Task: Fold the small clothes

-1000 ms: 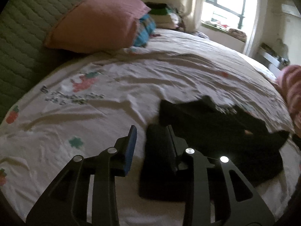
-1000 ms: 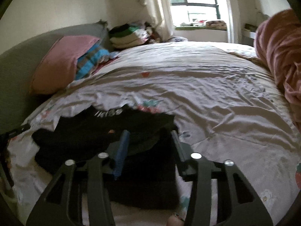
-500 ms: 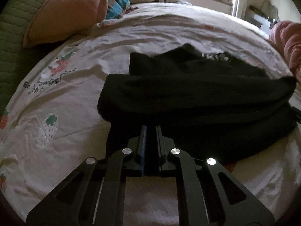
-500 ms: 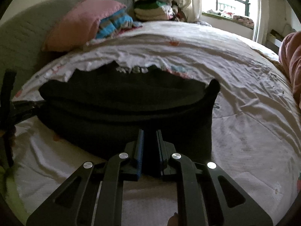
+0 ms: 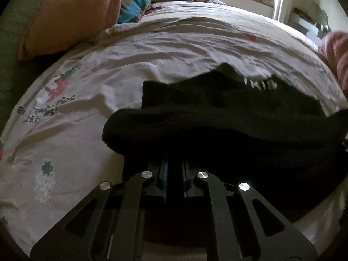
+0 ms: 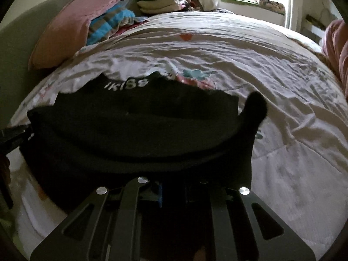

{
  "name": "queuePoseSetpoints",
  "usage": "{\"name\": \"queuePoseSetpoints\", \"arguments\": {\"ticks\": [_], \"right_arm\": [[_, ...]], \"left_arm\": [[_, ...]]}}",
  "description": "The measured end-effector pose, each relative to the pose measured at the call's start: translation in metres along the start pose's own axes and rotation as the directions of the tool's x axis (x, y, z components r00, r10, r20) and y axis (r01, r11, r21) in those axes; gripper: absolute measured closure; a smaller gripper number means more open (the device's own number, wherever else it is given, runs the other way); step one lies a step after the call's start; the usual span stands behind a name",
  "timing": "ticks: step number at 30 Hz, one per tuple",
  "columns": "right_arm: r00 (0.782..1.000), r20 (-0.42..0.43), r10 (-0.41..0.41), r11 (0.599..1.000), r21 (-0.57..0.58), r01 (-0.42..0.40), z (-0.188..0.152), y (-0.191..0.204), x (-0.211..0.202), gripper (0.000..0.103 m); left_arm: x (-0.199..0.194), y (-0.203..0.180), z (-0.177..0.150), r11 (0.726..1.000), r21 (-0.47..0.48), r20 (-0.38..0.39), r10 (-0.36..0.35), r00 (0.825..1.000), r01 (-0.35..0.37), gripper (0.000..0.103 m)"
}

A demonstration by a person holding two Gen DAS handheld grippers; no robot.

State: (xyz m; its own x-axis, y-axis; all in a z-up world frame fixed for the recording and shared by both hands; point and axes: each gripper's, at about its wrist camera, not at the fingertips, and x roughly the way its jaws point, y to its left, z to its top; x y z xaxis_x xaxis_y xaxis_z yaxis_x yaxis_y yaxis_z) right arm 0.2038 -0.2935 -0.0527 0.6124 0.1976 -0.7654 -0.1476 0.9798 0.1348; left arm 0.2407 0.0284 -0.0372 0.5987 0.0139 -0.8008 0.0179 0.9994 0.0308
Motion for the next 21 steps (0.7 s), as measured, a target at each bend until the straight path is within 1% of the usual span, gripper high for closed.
{"name": "queuePoseSetpoints", "arguments": {"ticks": [2, 6, 7, 9, 10, 12, 14, 15, 16, 17, 18, 19, 20, 21], "right_arm": [[1.0, 0.008, 0.001, 1.0, 0.025, -0.002, 0.01, -0.004, 0.003, 0.091], [0.999, 0.021, -0.039, 0.998, 0.053, 0.038, 0.029, -0.013, 0.011, 0.091], [0.998, 0.024, -0.061, 0.996, 0.064, 0.059, 0.033, -0.016, 0.014, 0.091], [0.996, 0.025, -0.083, 0.994, 0.077, 0.081, 0.038, -0.022, 0.017, 0.091], [0.994, 0.031, -0.101, 0.992, 0.084, 0.098, 0.039, -0.025, 0.017, 0.091], [0.992, 0.037, -0.124, 0.988, 0.095, 0.12, 0.04, -0.032, 0.017, 0.09], [0.989, 0.04, -0.142, 0.985, 0.106, 0.137, 0.039, -0.038, 0.016, 0.09], [0.987, 0.041, -0.153, 0.983, 0.108, 0.147, 0.038, -0.041, 0.015, 0.088], [0.986, 0.046, -0.158, 0.982, 0.11, 0.152, 0.038, -0.043, 0.014, 0.081], [0.986, 0.049, -0.157, 0.982, 0.11, 0.151, 0.038, -0.044, 0.013, 0.076], [0.986, 0.052, -0.159, 0.982, 0.109, 0.152, 0.038, -0.045, 0.013, 0.066], [0.985, 0.053, -0.165, 0.982, 0.108, 0.158, 0.038, -0.046, 0.012, 0.063], [0.984, 0.05, -0.169, 0.981, 0.104, 0.163, 0.039, -0.047, 0.013, 0.063], [0.984, 0.043, -0.173, 0.981, 0.1, 0.168, 0.04, -0.047, 0.015, 0.063]], "left_arm": [[0.004, 0.003, 0.01, 1.0, -0.028, 0.009, -0.007, 1.0, 0.007, 0.099], [0.011, 0.015, 0.022, 0.995, -0.093, 0.033, -0.026, 0.999, 0.029, 0.099], [0.011, 0.02, 0.023, 0.993, -0.11, 0.046, -0.028, 0.999, 0.033, 0.099], [0.011, 0.029, 0.025, 0.99, -0.136, 0.071, -0.018, 0.997, 0.027, 0.094], [0.01, 0.036, 0.024, 0.988, -0.153, 0.079, -0.013, 0.997, 0.025, 0.089], [0.011, 0.05, 0.022, 0.982, -0.185, 0.081, -0.023, 0.996, 0.038, 0.086], [0.013, 0.061, 0.022, 0.98, -0.196, 0.078, -0.02, 0.997, 0.035, 0.082], [0.015, 0.065, 0.022, 0.979, -0.199, 0.077, -0.02, 0.997, 0.035, 0.082], [0.017, 0.072, 0.023, 0.978, -0.205, 0.075, -0.018, 0.997, 0.033, 0.08], [0.019, 0.075, 0.023, 0.977, -0.208, 0.072, -0.021, 0.997, 0.035, 0.076], [0.021, 0.078, 0.024, 0.977, -0.209, 0.065, -0.03, 0.997, 0.043, 0.074], [0.023, 0.08, 0.024, 0.977, -0.207, 0.058, -0.042, 0.997, 0.053, 0.07], [0.024, 0.081, 0.025, 0.978, -0.202, 0.055, -0.046, 0.997, 0.056, 0.066], [0.026, 0.08, 0.027, 0.98, -0.19, 0.052, -0.044, 0.998, 0.053, 0.065]]}}
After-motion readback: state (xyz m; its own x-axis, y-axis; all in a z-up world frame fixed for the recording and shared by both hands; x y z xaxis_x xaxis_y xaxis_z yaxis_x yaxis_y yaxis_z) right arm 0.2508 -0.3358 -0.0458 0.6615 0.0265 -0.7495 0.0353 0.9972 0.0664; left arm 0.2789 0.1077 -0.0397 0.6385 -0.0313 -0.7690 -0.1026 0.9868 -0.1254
